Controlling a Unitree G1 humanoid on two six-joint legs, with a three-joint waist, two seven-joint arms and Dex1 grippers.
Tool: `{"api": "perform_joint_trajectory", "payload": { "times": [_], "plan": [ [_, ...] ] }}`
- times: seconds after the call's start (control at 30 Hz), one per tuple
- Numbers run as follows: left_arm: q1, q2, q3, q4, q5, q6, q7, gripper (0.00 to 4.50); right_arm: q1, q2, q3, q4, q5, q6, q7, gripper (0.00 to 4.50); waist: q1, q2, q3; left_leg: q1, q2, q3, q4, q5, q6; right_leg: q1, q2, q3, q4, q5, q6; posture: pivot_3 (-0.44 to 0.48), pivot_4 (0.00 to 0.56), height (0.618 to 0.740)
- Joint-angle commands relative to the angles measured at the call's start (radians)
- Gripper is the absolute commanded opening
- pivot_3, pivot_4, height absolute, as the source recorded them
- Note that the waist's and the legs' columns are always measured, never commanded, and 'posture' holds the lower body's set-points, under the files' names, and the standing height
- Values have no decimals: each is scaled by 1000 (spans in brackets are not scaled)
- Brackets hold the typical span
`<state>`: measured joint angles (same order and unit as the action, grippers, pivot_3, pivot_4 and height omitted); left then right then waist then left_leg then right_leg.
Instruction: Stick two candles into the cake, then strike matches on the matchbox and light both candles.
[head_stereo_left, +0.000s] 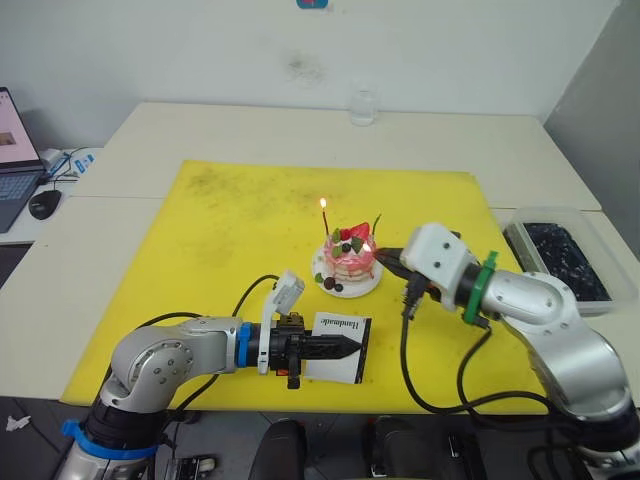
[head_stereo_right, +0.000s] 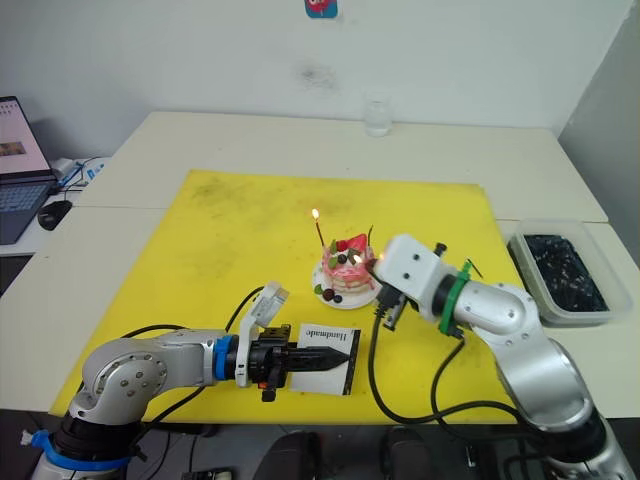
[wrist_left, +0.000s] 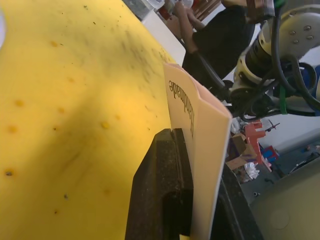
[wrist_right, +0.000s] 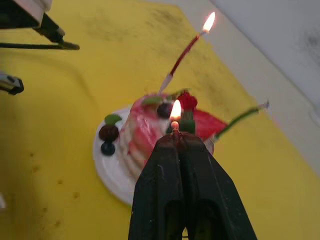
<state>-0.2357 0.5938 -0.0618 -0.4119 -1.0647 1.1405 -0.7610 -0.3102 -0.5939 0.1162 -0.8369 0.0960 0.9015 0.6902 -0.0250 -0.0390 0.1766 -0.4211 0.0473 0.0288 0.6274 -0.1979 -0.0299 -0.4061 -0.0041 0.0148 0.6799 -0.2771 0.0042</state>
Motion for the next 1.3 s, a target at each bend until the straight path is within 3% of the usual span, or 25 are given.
{"api": "perform_joint_trajectory", "payload": {
  "times": [0.03, 0.17, 0.33, 0.53, 0.7, 0.8, 0.9, 1.13, 1.3],
  "plan": [
    [2, -8, -1, -9, 2, -25, -19, 0, 83, -51, -199, -86, 43, 59, 10, 55, 0, 0, 0, 0, 0, 0, 0, 0, 0, 0, 0, 0, 0, 0, 0, 0, 150, 740],
    [13, -17, -12, -9, 16, -37, -24, 0, 187, -79, -418, -20, 60, 64, -5, 55, 1, 0, 0, 1, 0, 0, 0, 0, 0, 1, 0, 1, 0, 0, 0, 0, 150, 740],
    [11, -40, -34, -6, 25, -45, -22, 0, 197, -69, -585, 239, 26, -43, -96, 55, 0, 0, 0, 1, -1, 1, 0, 0, 0, 1, 1, 1, 0, 0, 0, 0, 150, 740],
    [3, -53, -41, -1, 36, -49, -21, 0, 142, -53, -612, 576, 4, -230, -209, 55, -2, 0, 0, 1, -2, 1, 0, 0, 0, 1, 2, 1, 0, 0, 0, 0, 150, 740],
    [6, -57, -39, -2, 41, -50, -15, 0, 92, -85, -559, 825, -43, -409, -262, 55, -4, 1, 0, 1, -2, 2, 0, 0, 0, 1, 5, 2, 0, 0, 0, 0, 150, 740],
    [8, -61, -39, -3, 45, -50, -8, 0, 50, -76, -573, 920, -32, -440, -305, 730, -4, 1, 0, 1, -2, 2, 0, 0, 0, 1, 5, 2, 0, 0, 0, 0, 150, 740],
    [10, -61, -35, -3, 47, -51, -2, 0, 45, -80, -574, 942, -25, -468, -322, 1792, -3, 1, 0, 1, -2, 2, 0, 0, 0, 1, 5, 2, 0, 0, 0, 0, 150, 740],
    [13, -63, -34, 1, 50, -54, 7, 0, 115, -73, -611, 785, 14, -485, -334, 4383, -3, 2, 0, 1, -1, 1, 0, 0, 0, 1, 5, 2, 0, 0, 0, 0, 150, 740],
    [15, -74, -37, 4, 58, -60, 12, 0, 204, -32, -554, 510, 157, -442, -221, 4476, -4, 3, -1, 2, -1, 1, 0, 0, 0, 1, 5, 2, 1, 0, 1, 0, 150, 740]
  ]
}}
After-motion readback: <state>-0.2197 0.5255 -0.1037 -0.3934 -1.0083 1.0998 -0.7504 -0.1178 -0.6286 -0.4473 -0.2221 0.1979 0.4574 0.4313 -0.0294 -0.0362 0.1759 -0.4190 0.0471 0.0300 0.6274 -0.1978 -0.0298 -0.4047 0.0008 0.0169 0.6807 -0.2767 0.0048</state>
